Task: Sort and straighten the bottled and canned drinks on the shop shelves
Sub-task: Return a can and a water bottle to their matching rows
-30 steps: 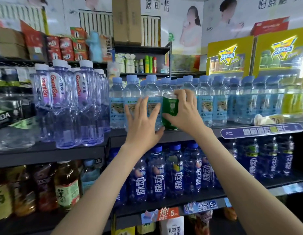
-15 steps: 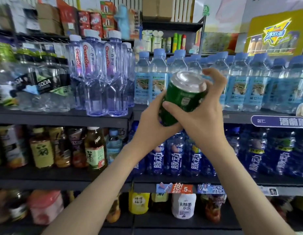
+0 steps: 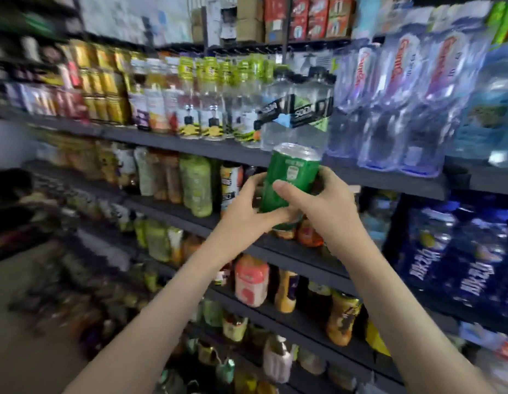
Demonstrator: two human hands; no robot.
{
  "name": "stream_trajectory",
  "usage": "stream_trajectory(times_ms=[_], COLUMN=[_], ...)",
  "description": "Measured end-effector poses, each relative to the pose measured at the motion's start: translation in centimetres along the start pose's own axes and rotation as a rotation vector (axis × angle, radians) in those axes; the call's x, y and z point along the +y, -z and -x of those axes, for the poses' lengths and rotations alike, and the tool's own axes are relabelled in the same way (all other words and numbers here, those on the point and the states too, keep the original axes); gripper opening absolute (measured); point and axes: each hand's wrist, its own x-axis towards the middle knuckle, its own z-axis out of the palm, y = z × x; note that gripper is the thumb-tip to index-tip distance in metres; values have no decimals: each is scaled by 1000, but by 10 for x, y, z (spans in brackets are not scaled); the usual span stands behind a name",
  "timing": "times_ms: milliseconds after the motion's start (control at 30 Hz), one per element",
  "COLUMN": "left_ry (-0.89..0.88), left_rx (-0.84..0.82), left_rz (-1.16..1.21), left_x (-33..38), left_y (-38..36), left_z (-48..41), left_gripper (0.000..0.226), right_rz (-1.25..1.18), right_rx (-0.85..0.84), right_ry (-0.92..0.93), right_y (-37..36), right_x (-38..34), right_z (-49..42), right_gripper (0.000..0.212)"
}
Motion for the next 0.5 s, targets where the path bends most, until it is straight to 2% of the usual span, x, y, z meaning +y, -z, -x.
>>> stream_trajectory(times_ms=[100,333,500], left_ry=[63,97,53], left_rx=[59,182,205], left_rz=[31,-128,-158], left_x=[-23,-69,-106], left_y=[84,280,375], left_z=[7,5,-13], left_gripper=[41,36,37], right_rz=[-94,-271,-277], right_rx=[-59,-124,-142], right_ry=[-20,-43,-12], right_y=[-87,-286,-388], right_x=[-10,-39,-47], right_z=[-19,-56,-90], right_gripper=[46,41,38])
